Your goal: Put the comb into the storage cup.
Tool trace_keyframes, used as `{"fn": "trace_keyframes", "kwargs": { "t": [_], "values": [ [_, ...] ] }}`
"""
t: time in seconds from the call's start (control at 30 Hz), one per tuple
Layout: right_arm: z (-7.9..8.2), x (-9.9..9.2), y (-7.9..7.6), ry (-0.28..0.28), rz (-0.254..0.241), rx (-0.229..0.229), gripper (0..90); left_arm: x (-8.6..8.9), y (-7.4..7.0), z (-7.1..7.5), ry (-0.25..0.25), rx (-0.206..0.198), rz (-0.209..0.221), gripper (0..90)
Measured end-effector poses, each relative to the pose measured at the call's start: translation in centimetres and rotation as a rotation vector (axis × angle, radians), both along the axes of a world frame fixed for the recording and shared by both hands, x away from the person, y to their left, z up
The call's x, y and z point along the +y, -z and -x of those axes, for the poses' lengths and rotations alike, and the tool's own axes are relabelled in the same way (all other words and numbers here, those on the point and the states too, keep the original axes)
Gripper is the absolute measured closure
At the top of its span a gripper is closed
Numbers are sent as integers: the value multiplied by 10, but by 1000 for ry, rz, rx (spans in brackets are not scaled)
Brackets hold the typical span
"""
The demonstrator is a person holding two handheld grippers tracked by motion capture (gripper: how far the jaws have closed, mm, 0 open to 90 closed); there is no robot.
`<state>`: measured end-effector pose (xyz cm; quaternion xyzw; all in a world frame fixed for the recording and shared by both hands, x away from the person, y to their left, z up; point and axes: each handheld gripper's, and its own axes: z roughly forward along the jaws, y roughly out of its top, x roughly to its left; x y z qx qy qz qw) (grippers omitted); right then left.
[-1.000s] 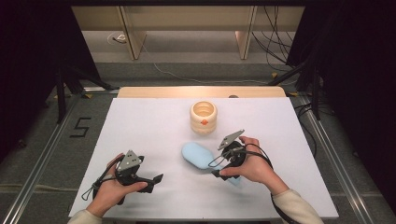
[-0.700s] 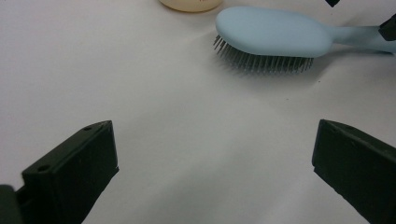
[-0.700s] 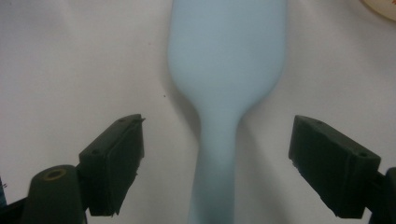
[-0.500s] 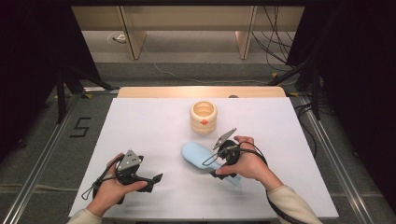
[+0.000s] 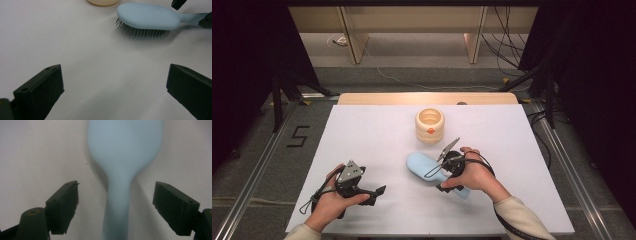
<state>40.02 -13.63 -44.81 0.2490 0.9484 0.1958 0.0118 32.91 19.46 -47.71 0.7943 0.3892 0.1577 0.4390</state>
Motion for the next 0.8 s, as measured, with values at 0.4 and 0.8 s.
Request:
{"fn": "trace_keyframes", "kwargs": {
  "t": [0.4,0.8],
  "values": [
    [-3,9,8,2,57,32,265,0,0,0,-3,-2,-1,11],
    [-9,19,16,-9,116,32,324,0,0,0,-4,-2,-1,16]
  ]
}}
